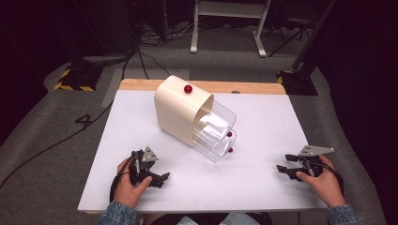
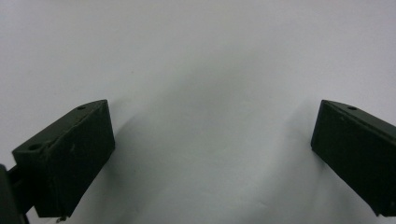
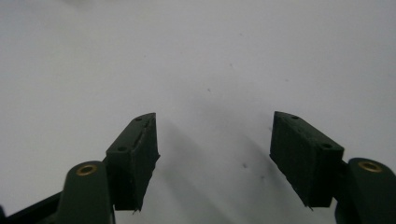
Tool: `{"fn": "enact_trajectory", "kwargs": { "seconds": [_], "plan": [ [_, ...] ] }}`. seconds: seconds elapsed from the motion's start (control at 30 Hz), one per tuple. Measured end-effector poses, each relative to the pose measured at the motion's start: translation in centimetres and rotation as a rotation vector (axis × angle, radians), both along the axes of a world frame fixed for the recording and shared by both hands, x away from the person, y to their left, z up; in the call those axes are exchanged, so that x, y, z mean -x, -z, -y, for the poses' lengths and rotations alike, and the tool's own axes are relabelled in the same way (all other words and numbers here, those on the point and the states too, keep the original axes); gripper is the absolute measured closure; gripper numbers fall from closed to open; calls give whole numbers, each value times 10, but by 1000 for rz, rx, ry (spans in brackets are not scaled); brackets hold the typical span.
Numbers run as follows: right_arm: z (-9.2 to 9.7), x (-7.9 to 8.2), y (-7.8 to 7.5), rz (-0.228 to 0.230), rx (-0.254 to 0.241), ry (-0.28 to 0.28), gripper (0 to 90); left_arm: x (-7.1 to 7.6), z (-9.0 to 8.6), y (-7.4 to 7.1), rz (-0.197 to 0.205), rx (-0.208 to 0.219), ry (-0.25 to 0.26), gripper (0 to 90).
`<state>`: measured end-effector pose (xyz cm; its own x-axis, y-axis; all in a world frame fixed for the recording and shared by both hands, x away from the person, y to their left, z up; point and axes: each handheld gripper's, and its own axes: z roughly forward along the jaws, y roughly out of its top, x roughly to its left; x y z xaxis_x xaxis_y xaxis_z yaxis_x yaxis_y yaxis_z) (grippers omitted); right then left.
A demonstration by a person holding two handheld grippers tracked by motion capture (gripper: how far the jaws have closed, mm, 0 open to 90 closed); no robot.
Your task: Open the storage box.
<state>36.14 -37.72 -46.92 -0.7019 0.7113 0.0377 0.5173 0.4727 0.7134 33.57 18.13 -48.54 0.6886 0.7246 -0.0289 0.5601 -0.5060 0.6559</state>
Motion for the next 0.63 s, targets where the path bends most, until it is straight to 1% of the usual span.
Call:
{"fn": "enact_trajectory", "kwargs": {
  "seconds": [0.03, 0.1, 0.13, 0.17, 0.2, 0.23, 0.33, 0.37, 0.63],
  "plan": [
    [0, 0, 0, 0, 0, 0, 327, 0, 0, 0, 0, 0, 0, 0],
    [-3, 1, 2, 23, 8, -31, 320, 0, 0, 0, 0, 0, 0, 0],
    [-6, 1, 4, 29, -3, -39, 297, 0, 0, 0, 0, 0, 0, 0],
    [-6, 1, 4, 29, -3, -39, 297, 0, 0, 0, 0, 0, 0, 0],
    [-7, 1, 7, 25, -3, -41, 276, 0, 0, 0, 0, -1, 0, 0],
    [-9, 2, 11, 30, -6, -44, 232, 0, 0, 0, 1, -1, 1, 0],
    [-10, 3, 11, 35, 0, -57, 200, 0, 0, 0, 3, -4, 2, 0],
    [-12, 5, 12, 49, 18, -61, 194, 0, 0, 0, 2, -3, 1, 0],
    [-12, 5, 12, 52, 16, -59, 193, 0, 0, 0, 8, -7, 2, 0]
  ]
}}
